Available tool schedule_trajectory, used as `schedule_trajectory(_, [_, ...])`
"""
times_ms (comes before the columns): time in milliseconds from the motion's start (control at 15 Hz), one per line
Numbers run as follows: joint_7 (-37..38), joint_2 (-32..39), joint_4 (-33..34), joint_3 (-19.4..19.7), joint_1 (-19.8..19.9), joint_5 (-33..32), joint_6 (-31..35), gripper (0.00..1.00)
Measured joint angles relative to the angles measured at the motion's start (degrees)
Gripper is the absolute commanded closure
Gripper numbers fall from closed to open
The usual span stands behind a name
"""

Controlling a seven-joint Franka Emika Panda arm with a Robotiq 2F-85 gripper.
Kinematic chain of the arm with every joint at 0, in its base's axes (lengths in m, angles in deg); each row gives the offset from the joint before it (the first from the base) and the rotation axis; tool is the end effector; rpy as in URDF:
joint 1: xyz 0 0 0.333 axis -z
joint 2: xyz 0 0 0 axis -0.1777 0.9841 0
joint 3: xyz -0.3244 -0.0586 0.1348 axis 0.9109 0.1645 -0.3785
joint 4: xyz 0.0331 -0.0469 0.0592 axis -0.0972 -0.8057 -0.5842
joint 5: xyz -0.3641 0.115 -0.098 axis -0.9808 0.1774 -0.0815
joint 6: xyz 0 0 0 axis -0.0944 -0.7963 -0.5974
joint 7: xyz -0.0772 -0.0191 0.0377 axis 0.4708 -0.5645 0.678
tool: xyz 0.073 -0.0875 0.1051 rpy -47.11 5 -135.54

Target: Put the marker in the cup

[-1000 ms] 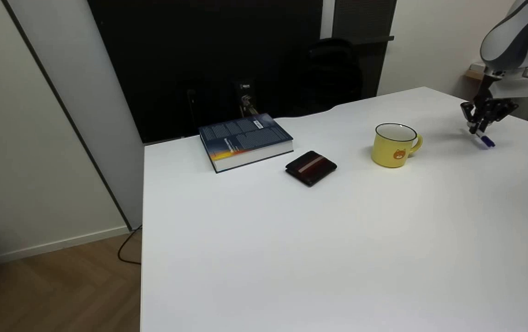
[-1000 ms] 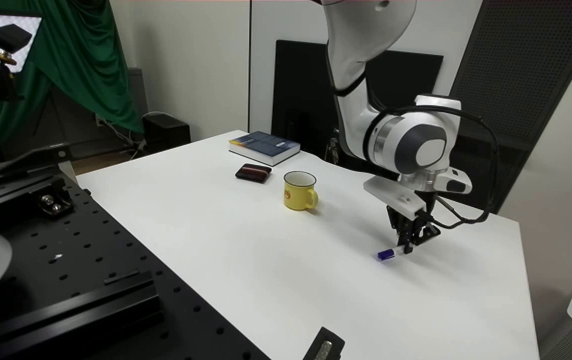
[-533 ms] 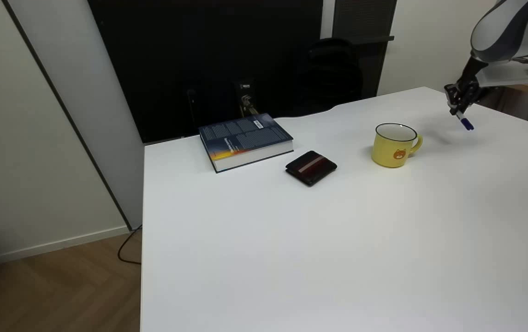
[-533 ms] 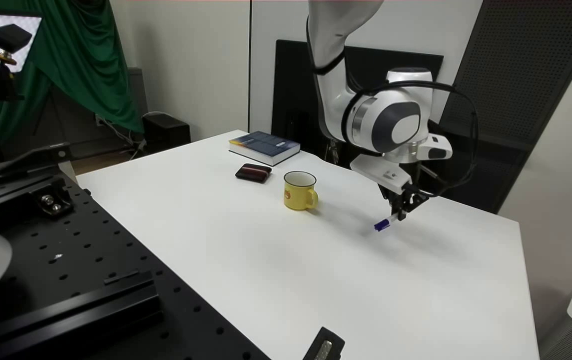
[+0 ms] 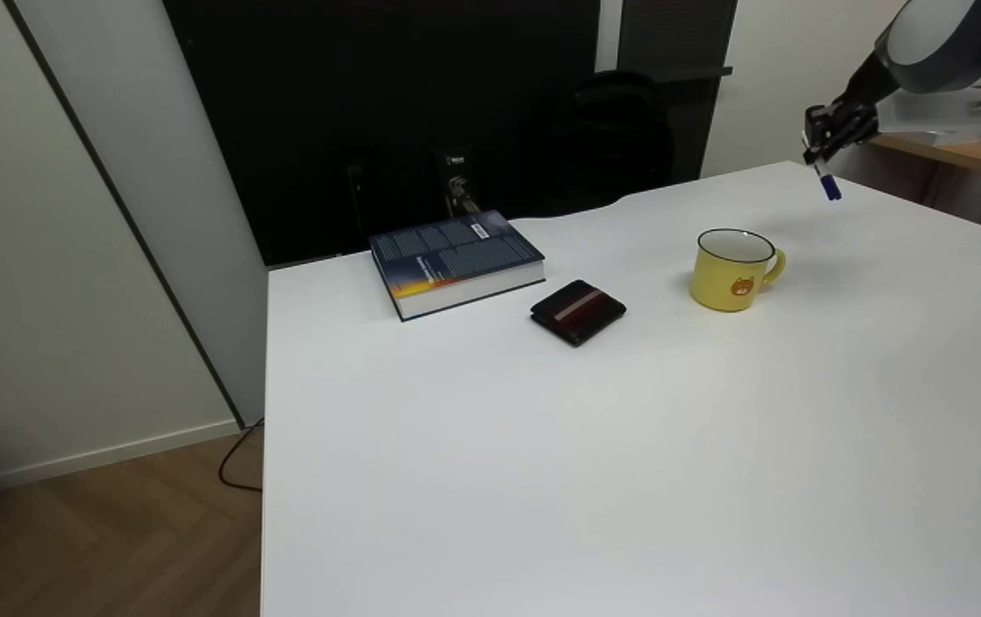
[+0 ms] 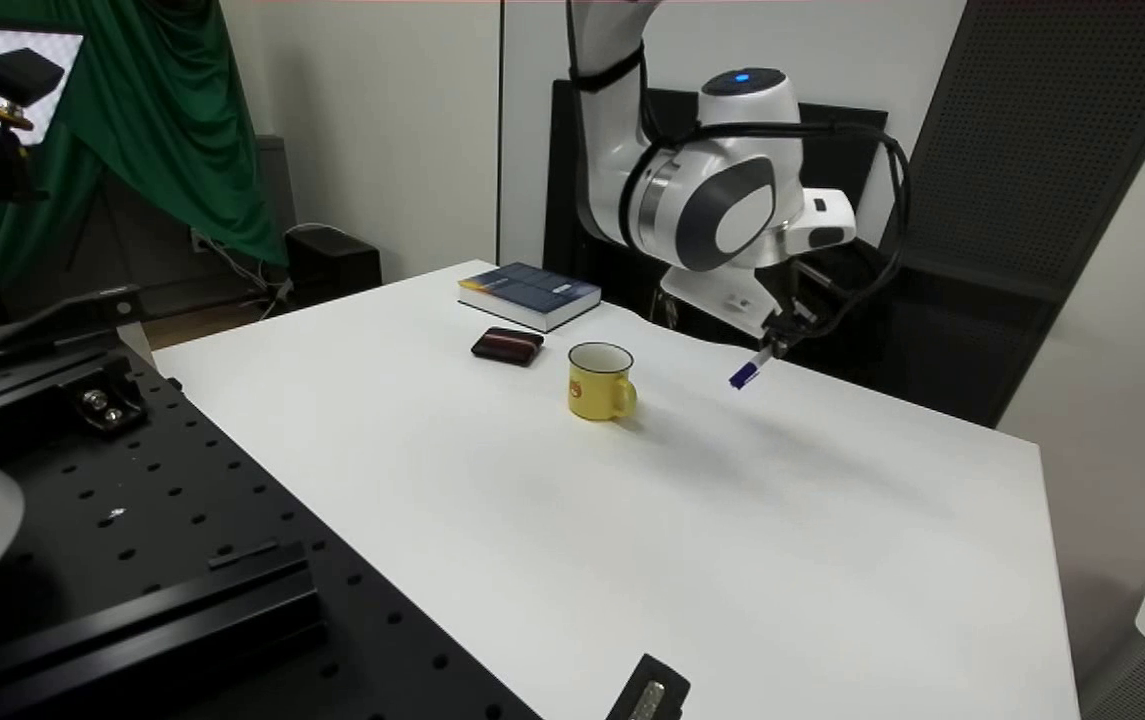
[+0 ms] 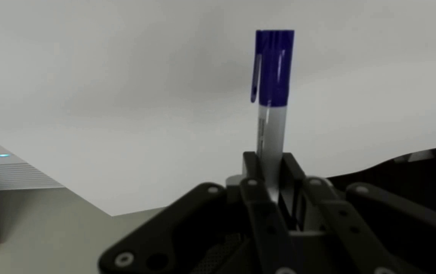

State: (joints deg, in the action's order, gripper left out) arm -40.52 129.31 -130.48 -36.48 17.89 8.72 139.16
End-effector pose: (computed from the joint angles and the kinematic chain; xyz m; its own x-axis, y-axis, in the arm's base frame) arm 0.7141 -0.1409 0.0194 0.7969 -0.2710 0.5399 -0.3051 -0.9519 -0.0274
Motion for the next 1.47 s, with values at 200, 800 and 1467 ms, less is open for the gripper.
schedule_trajectory(200, [0.0,-3.0,-6.6,-4.4,1.9,-2.5,9.1,0.96])
schedule_trajectory(800, [0.2,-9.3,-7.0,-16.5,10.6,-11.5,7.1,0.96])
schedule_trajectory(1467, [0.2,-9.2,-18.3,-25.0,20.3,-19.8,6.8,0.96])
